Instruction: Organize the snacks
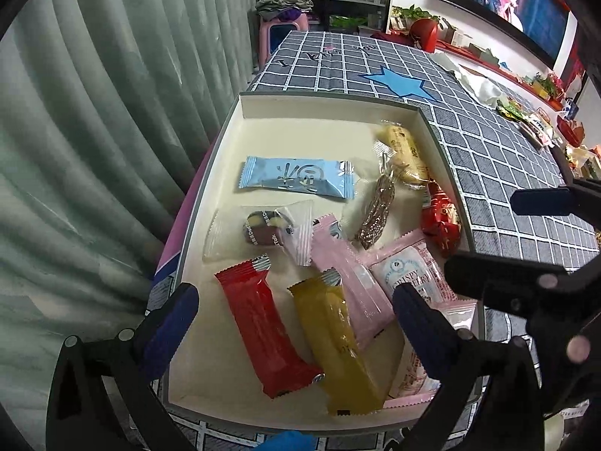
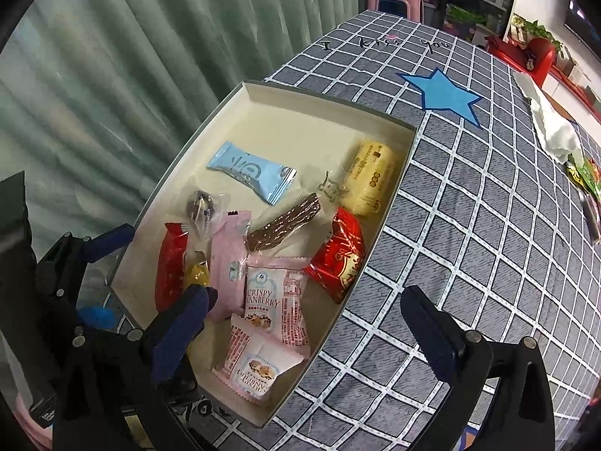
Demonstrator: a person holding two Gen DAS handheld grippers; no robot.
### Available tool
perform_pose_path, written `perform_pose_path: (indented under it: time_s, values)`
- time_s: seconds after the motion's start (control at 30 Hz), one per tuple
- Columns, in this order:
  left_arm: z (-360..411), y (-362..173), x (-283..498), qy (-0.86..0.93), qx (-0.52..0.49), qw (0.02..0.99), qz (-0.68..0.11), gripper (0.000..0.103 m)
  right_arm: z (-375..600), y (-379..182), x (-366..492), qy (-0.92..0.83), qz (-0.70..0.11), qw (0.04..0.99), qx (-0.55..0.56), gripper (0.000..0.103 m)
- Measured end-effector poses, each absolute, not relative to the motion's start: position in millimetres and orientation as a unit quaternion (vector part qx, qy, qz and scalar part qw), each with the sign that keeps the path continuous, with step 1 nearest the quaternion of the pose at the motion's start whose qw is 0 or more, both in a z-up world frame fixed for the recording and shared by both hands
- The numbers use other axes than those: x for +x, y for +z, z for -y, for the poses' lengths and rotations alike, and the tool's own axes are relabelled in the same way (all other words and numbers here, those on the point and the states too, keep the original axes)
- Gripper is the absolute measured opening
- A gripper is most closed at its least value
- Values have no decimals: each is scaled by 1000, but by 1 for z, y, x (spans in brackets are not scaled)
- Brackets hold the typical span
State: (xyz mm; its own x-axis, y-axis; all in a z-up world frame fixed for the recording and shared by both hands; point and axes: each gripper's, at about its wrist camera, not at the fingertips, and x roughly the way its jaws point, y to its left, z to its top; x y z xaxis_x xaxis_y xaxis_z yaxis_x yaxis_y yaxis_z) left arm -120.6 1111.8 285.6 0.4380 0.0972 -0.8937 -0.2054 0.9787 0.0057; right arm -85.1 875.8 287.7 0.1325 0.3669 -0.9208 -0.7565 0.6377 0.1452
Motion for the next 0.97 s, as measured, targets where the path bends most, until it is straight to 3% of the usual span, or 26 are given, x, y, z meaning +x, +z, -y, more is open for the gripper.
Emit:
perform_pose_path:
  time_s: [0.97]
  values:
    - [-1099, 289, -129, 93, -37, 841, -532, 103, -863, 294, -95, 396, -525, 732, -181, 103]
